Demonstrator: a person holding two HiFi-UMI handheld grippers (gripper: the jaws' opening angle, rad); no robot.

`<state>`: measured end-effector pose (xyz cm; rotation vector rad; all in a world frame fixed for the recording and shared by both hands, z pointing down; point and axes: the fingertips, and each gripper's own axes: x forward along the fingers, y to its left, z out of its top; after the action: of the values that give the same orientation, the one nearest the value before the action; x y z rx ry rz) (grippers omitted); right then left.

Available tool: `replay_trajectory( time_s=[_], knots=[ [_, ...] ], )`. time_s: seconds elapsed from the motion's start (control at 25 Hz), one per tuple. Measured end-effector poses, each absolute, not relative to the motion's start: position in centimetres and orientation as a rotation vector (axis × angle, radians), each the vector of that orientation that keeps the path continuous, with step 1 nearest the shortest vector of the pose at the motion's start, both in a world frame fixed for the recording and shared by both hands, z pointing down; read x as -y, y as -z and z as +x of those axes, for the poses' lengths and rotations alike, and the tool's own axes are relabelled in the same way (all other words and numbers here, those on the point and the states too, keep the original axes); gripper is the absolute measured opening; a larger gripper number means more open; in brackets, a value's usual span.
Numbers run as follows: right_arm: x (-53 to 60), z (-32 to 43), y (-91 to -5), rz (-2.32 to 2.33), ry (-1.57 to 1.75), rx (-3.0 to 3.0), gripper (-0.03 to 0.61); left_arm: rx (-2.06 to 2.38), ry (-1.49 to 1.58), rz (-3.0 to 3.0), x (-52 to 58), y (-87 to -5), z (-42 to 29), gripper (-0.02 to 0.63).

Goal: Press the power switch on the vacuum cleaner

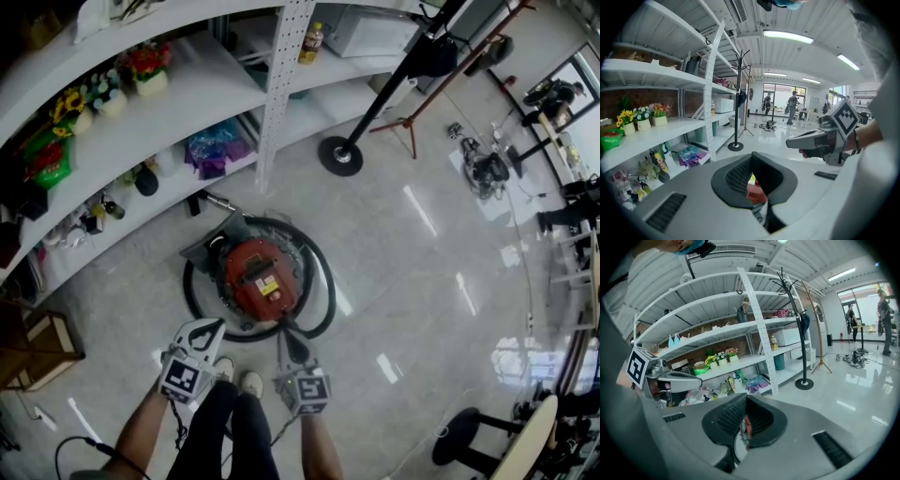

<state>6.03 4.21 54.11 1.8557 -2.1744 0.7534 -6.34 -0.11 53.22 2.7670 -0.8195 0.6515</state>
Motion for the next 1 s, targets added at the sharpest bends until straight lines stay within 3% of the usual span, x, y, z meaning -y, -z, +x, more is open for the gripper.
replay_trajectory(
  time_s=[1.0],
  knots=[
    [-5.8, 5.7, -42.7, 1.943, -0.639, 2.237, 0.011, 0.84, -0.561, 2.872, -0.6, -42.2, -5.5, 0.006]
  ],
)
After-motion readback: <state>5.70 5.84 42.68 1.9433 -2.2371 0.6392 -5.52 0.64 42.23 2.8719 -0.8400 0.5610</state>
